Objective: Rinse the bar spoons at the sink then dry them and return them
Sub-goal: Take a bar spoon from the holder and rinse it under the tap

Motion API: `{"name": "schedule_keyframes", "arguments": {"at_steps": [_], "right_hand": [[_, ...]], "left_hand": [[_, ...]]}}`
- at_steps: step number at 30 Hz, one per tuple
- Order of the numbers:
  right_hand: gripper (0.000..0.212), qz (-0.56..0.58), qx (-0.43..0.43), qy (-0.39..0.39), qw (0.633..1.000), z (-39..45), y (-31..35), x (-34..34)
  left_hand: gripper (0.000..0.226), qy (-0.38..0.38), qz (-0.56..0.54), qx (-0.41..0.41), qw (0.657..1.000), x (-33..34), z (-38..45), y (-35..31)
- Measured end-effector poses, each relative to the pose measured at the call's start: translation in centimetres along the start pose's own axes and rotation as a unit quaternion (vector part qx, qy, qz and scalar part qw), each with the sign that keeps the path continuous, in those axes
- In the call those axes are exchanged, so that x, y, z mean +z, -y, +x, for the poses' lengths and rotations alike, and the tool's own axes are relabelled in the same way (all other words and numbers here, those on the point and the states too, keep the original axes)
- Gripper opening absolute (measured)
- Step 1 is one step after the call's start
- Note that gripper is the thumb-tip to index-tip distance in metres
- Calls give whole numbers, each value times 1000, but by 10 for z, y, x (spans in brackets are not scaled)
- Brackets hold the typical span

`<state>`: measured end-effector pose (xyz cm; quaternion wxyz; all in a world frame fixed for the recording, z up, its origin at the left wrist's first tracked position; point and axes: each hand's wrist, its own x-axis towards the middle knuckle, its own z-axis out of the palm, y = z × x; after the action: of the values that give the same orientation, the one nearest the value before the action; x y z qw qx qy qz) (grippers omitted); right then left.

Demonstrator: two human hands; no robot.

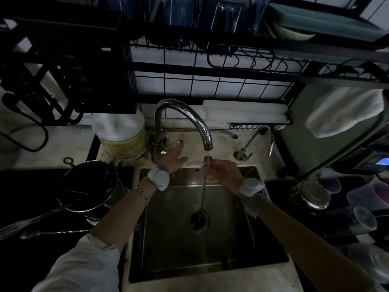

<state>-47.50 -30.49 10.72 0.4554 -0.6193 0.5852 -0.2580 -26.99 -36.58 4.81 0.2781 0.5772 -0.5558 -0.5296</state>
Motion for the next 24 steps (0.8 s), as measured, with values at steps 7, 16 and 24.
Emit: {"name": "schedule_keyframes", "arguments": {"at_steps": [7, 16, 24], "right_hand": [[19, 39, 33, -1, 999, -3, -3, 3], [6, 56, -13, 38, 998, -16, 15, 18], [15, 35, -91, 73, 993, -33, 42, 33]], "left_hand": [[70, -10, -50, 12, 999, -2, -9, 0], [30, 57, 58, 84, 993, -9, -79, 3], [28, 62, -51, -1, 997, 5, -145, 4]]}}
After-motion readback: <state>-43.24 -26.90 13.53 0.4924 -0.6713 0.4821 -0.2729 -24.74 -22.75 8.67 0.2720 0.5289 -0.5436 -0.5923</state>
